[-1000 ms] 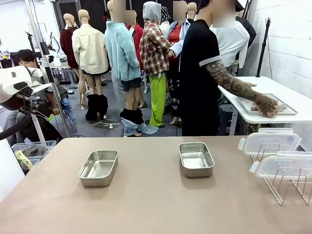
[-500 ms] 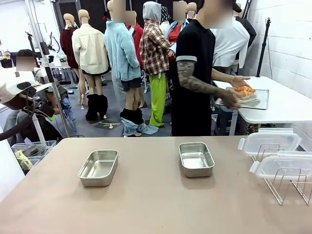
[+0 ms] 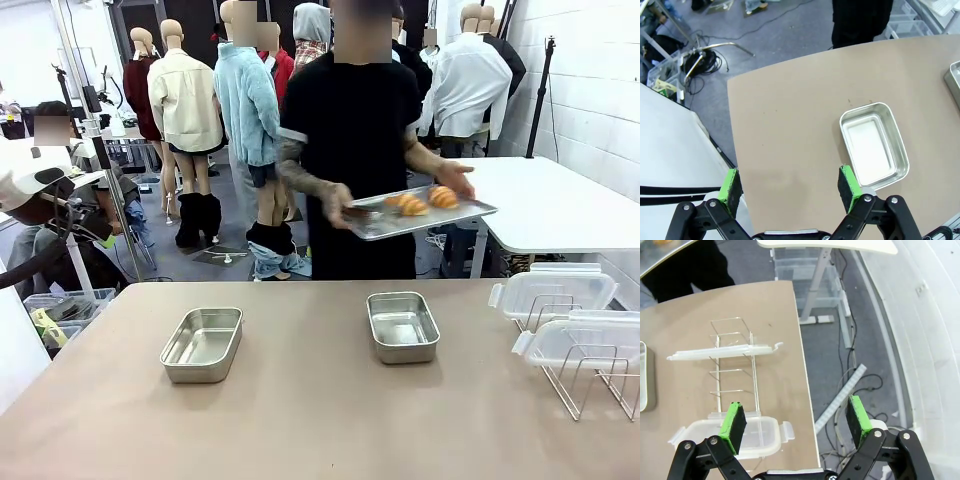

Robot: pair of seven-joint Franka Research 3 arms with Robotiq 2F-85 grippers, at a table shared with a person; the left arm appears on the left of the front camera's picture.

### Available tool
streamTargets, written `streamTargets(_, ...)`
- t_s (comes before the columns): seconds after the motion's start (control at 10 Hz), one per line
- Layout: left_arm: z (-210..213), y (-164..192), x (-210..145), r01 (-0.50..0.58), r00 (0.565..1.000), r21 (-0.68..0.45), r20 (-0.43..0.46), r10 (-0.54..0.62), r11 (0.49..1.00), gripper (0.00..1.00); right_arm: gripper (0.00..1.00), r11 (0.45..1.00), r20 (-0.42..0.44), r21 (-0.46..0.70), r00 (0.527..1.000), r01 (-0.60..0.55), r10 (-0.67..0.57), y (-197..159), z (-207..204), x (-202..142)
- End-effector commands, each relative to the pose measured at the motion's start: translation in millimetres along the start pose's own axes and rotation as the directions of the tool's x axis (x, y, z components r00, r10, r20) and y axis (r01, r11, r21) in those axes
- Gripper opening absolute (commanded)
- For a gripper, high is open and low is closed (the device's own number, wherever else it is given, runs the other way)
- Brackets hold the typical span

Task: Place the bread in airtight containers.
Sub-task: Lift both Airtight Container.

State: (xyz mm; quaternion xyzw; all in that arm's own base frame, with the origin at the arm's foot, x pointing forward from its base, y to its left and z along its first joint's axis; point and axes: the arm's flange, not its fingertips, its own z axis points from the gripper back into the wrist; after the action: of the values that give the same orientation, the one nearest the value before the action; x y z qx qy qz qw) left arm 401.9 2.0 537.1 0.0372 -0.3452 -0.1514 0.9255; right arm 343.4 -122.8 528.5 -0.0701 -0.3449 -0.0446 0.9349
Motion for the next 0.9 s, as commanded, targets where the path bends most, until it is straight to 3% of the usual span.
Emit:
streamTargets(0.0,1.3,2.2,-0.4,0.002,1.000,0.004,0.002,-0.002,1.000,1.00,1.00,1.000,-0.007,0.008,1.000,-0.006,0.006,2.2,-2.2,-1.3)
streamTargets(0.8,1.3,2.2,-0.4,0.002,1.000,0.004,0.002,-0.002,1.000,1.00,1.00,1.000,-0.007,0.008,1.000,-0.006,0.006,2.2,-2.2,-1.3)
